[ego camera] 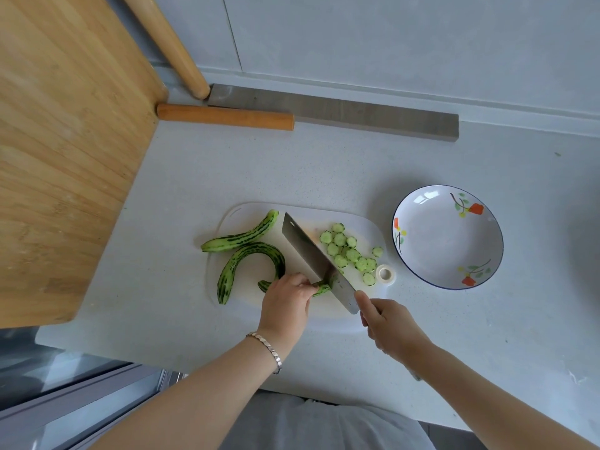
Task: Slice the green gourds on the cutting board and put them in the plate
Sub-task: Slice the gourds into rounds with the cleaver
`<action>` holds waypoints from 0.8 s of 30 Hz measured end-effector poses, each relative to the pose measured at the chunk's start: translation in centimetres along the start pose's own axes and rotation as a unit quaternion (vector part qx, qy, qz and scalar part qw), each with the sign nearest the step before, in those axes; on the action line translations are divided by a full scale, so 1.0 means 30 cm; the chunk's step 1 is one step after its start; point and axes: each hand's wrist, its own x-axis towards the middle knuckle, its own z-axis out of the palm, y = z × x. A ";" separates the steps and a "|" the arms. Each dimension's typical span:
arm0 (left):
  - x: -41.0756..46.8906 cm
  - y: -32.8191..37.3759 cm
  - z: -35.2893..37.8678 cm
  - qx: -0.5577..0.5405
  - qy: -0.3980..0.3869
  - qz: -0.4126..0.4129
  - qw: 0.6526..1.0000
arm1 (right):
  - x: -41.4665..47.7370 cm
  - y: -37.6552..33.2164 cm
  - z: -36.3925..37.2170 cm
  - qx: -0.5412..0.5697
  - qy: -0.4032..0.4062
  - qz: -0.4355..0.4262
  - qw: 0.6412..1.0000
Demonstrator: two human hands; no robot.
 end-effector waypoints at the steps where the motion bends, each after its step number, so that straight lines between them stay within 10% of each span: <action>1: 0.000 0.001 -0.002 -0.002 -0.001 0.000 1.000 | -0.002 -0.001 -0.001 0.004 0.000 0.000 1.000; 24: 0.007 0.007 0.009 0.021 -0.033 -0.021 0.999 | -0.002 -0.022 0.007 -0.101 0.021 -0.040 0.994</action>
